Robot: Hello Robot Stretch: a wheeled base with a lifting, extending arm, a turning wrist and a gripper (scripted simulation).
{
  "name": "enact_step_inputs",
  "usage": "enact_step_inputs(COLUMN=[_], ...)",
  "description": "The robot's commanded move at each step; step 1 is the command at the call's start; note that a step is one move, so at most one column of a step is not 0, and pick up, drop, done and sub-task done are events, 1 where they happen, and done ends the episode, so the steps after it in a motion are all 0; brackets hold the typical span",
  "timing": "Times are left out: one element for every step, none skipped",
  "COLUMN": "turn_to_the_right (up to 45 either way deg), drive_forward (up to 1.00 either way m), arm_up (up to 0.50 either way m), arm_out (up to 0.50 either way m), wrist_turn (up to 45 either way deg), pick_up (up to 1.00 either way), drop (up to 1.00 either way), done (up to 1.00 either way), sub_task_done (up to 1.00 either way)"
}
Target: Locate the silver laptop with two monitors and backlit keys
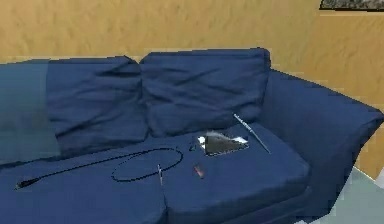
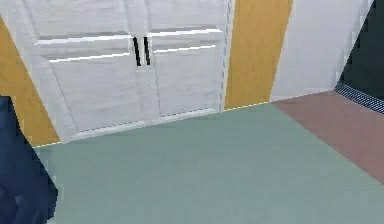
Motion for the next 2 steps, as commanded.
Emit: enact_step_inputs(turn_to_the_right=[9.0,0.0], drive_forward=[0.0,0.0], arm_up=[0.0,0.0], arm_out=[0.0,0.0], wrist_turn=[0.0,0.0], pick_up=[0.0,0.0], drop=[0.0,0.0], done=[0.0,1.0], sub_task_done=[0.0,0.0])
